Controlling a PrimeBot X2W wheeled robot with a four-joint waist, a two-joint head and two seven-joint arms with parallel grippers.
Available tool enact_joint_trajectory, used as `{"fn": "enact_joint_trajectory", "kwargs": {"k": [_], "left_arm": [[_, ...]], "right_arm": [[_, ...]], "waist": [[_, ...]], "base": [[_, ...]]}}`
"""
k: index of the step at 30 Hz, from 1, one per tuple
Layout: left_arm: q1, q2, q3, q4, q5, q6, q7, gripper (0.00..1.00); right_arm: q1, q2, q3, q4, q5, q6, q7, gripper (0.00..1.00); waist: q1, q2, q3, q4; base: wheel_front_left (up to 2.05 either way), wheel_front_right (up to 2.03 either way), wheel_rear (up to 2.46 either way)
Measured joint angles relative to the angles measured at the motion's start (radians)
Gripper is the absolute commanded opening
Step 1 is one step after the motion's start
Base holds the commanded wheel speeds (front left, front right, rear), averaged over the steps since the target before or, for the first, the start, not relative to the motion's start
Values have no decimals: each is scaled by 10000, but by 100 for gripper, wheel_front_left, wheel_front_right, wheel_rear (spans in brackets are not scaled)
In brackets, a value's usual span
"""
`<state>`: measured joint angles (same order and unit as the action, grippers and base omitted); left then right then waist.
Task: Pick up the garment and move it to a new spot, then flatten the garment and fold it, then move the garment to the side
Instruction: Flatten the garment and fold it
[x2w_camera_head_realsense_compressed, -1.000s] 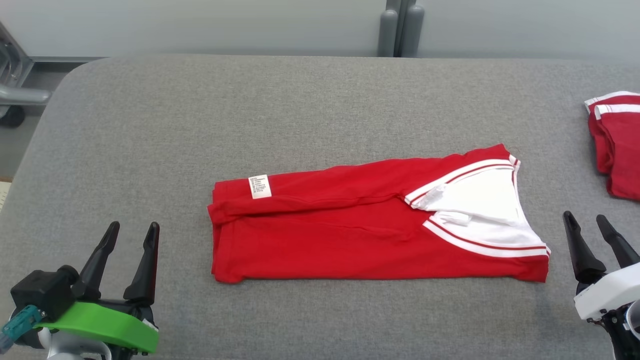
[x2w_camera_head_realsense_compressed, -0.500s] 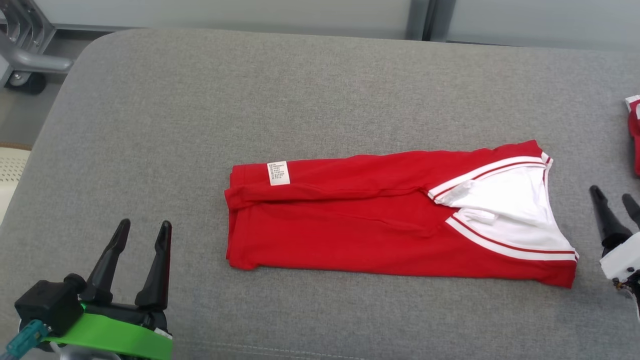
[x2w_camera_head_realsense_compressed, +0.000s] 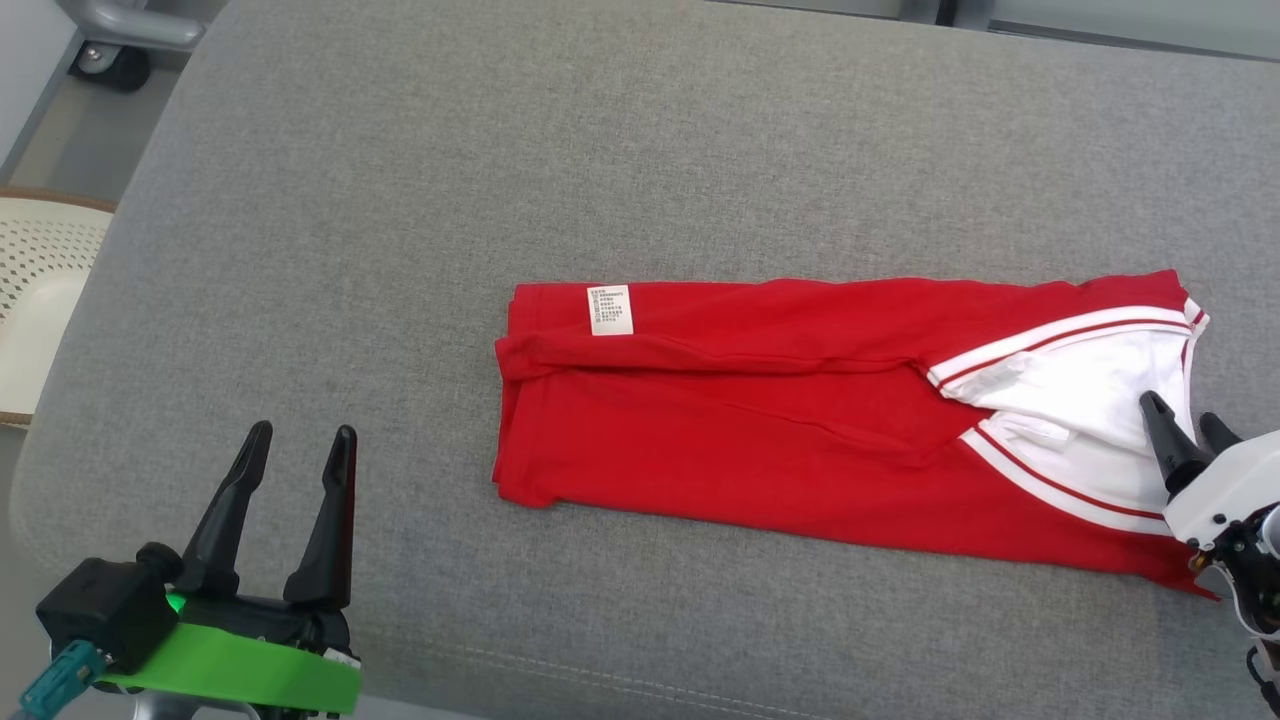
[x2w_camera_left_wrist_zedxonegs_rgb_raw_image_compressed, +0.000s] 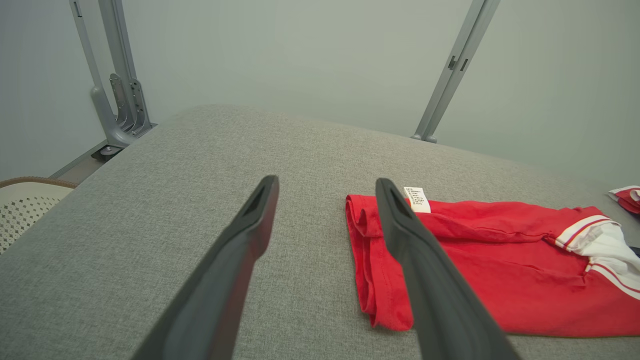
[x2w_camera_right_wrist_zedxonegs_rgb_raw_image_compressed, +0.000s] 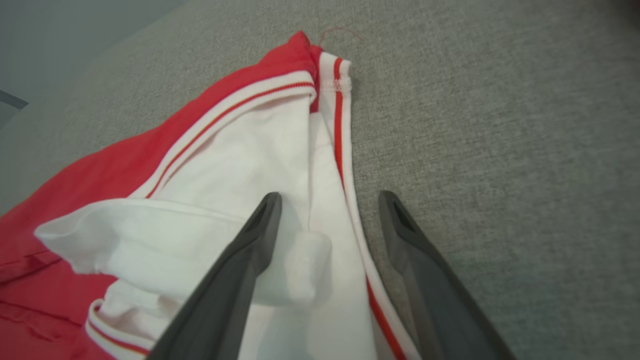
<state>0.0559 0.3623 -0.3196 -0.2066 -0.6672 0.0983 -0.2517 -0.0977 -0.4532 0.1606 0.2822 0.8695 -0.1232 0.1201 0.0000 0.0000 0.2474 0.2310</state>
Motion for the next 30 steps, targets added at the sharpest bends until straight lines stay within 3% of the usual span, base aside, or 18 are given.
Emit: {"fn": "enact_joint_trajectory", "kwargs": {"k": [10,11,12,14,21,24,30], "left_arm": [[-1,-71,13,-75,167,0,0,100],[-1,-94,0,-79,205,0,0,100],[-1,-123,-4,-88,213,0,0,100],[-1,-194,-12,-107,213,-2,0,100],[-3,-332,21,-115,251,-23,0,100],[-4,-378,90,-109,301,-25,0,100],[-3,-533,173,-46,311,-102,0,100]], "right_arm": [[-776,25,332,815,-50,12,608,100],[-825,21,347,851,4,27,732,87],[-869,12,345,897,77,84,848,63],[-983,-33,341,1005,240,128,1058,2],[-1192,324,-272,1189,1634,704,1639,0],[-1193,370,-610,1256,2036,798,1755,0],[-1203,-546,-1592,1304,2372,763,1889,0]], "waist": [[0,0,261,66],[0,0,265,60],[0,0,269,53],[0,0,276,45],[0,0,257,7],[0,0,204,-31],[0,0,52,-147]], "base": [[0,0,0],[0,0,0],[0,0,0],[0,0,0],[0,0,0],[0,0,0],[0,0,0]]}}
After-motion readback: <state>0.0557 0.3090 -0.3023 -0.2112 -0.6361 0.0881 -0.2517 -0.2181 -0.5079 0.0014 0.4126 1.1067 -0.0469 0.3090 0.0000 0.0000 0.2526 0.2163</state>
